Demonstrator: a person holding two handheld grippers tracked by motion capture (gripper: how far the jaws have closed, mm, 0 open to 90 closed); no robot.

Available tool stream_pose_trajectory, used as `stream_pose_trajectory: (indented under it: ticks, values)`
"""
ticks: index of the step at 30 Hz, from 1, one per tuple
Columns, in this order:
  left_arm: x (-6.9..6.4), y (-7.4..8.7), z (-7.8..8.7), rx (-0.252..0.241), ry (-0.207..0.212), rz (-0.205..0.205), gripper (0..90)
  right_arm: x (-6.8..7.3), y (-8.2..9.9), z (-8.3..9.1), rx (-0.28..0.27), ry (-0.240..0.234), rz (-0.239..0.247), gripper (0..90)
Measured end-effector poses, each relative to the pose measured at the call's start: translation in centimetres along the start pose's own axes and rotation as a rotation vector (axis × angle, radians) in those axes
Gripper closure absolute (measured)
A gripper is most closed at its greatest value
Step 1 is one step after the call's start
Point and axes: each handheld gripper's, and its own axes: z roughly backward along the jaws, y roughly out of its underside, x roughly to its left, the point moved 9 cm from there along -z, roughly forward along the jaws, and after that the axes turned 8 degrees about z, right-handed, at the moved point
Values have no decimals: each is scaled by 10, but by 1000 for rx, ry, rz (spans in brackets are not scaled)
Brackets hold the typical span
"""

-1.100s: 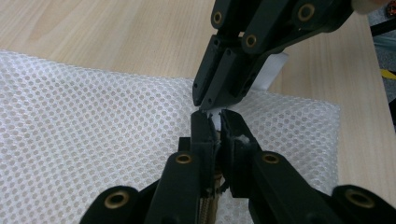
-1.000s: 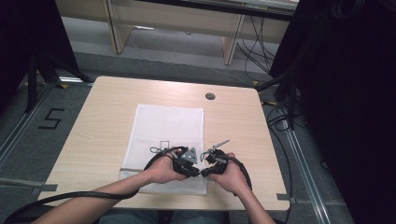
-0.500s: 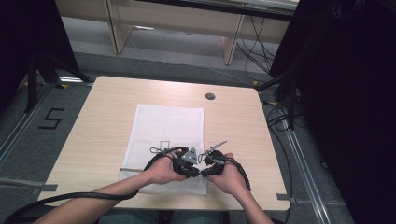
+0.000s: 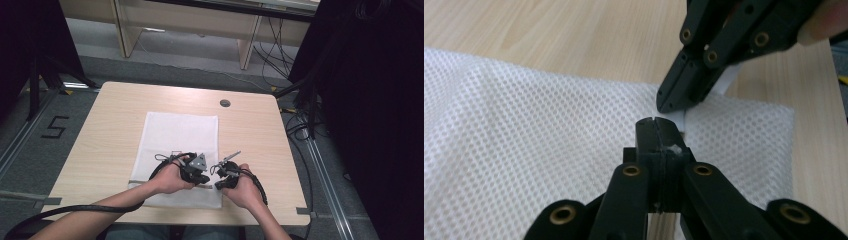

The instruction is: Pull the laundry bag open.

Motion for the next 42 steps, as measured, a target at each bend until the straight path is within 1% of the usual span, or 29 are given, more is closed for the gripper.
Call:
stream_pose_trajectory:
  ticks: [1,2,3,4,5,6,7,8,9,11,12,13,14,16,17,18,19,20,25,27,29,30,33,35,37,38,39,40,42]
  values:
    - [-1,0,-2,-3,12,0,864,-1,-1,-1,-10,-5,17,900]
    - [-1,0,-2,-3,12,0,831,0,0,0,-7,-6,9,900]
    - [-4,1,-6,-4,16,-22,792,-1,0,-1,-12,-5,7,900]
    - [-6,1,-8,-1,17,-14,773,-1,-1,-1,-19,-5,4,900]
    - [-6,1,-8,-1,17,-14,761,-1,-1,0,-22,-12,5,900]
    - [-6,2,-8,11,22,-32,753,-2,0,-1,-24,-16,5,900]
    - [-7,4,-10,17,25,-23,753,-2,0,-1,-24,-16,5,900]
    - [-7,4,-10,25,23,-22,743,-2,0,0,-20,-20,-10,900]
    - [-6,5,-11,29,20,-16,735,-2,0,0,-21,-21,-7,900]
    - [-5,7,-11,40,22,-24,731,-1,0,0,-20,-21,-7,900]
    - [-5,8,-11,42,23,-20,726,-1,0,0,-21,-20,-6,900]
    - [-5,9,-11,43,22,-22,723,0,1,0,-13,-24,-20,900]
    - [-5,9,-11,44,23,-17,717,-1,0,0,-16,-22,-15,900]
    - [-5,10,-12,46,15,-35,715,-2,0,0,-21,-21,-11,900]
    - [-6,11,-13,47,14,-37,724,-1,0,0,-21,-22,-11,900]
    - [-6,11,-14,47,9,-51,731,-1,0,0,-21,-21,-11,900]
    - [-6,11,-15,42,5,-45,740,-2,0,0,-22,-21,-10,900]
    - [-6,11,-16,40,5,-46,747,-1,1,0,-17,-26,-21,900]
    - [-6,11,-16,39,11,-43,791,-1,1,0,-20,-34,-24,900]
    - [-7,11,-16,41,5,-52,804,-2,0,0,-26,-30,-19,900]
    - [-7,10,-16,42,4,-50,813,-2,0,0,-28,-32,-14,900]
    - [-8,8,-15,42,15,-39,815,-1,1,0,-22,-33,-21,900]
    - [-8,4,-13,31,27,-32,817,-1,0,0,-20,-29,-22,900]
    - [-8,3,-13,33,30,-30,818,-1,0,0,-20,-30,-22,900]
    - [-9,3,-12,35,35,-14,819,-1,0,0,-17,-28,-19,900]
    - [-9,3,-12,35,35,-14,819,-1,0,0,-17,-28,-19,900]
    - [-8,2,-12,34,36,-20,819,-1,0,0,-14,-25,-17,900]
    - [-8,2,-12,36,37,-18,820,-2,-1,-1,-23,-18,8,900]
    - [-8,1,-11,39,39,-13,820,-2,-1,-1,-24,-19,9,900]
